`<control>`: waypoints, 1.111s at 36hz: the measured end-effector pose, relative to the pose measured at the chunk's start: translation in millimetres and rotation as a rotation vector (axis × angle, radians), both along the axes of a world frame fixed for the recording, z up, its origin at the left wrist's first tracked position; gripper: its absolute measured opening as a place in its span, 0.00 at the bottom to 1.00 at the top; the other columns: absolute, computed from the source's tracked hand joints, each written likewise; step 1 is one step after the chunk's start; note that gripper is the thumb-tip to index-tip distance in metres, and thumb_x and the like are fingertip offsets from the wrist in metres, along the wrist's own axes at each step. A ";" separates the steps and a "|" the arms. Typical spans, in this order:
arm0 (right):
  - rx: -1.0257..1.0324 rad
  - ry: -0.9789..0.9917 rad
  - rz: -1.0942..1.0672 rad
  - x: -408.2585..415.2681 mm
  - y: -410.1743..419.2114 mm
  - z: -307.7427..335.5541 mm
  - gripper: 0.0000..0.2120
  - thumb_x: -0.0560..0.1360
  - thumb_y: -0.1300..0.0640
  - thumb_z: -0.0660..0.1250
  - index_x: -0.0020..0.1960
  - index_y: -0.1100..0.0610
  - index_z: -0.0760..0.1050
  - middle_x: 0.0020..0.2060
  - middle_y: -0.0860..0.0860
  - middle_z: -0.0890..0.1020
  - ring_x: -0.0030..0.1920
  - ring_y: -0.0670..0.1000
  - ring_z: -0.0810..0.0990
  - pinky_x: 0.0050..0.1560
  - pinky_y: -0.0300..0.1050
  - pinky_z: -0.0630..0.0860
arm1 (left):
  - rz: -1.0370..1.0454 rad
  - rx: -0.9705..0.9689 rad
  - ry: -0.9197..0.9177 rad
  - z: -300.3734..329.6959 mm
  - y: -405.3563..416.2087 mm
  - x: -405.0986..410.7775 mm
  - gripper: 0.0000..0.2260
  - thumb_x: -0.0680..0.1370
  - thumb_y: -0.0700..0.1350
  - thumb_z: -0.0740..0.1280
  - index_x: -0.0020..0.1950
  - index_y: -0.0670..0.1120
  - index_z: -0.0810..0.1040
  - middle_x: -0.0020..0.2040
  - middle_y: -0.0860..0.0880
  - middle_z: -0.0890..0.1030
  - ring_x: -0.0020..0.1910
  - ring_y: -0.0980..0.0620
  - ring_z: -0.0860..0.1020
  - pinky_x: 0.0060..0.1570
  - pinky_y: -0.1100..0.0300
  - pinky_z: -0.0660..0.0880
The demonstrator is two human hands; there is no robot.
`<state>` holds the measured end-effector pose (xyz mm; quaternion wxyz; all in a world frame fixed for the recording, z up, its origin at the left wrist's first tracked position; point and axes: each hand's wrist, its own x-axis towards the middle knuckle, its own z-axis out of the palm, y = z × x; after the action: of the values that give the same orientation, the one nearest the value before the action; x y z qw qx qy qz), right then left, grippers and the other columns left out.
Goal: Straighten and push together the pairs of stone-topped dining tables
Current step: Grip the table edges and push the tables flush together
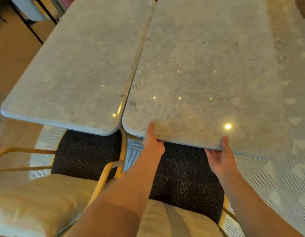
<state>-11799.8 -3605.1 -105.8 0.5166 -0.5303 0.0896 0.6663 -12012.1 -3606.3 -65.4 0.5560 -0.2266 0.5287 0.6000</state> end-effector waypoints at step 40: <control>0.014 -0.220 -0.035 -26.7 -13.7 27.4 0.19 0.79 0.53 0.66 0.66 0.60 0.71 0.59 0.56 0.81 0.57 0.56 0.83 0.63 0.58 0.78 | -0.104 0.112 -0.025 -21.2 -20.9 -40.3 0.24 0.75 0.45 0.75 0.69 0.44 0.72 0.64 0.41 0.80 0.63 0.40 0.79 0.64 0.39 0.75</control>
<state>-11826.5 -3618.8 -78.4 0.5386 -0.5951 0.0368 0.5953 -12052.4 -3627.2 -86.6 0.6046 -0.1750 0.4984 0.5961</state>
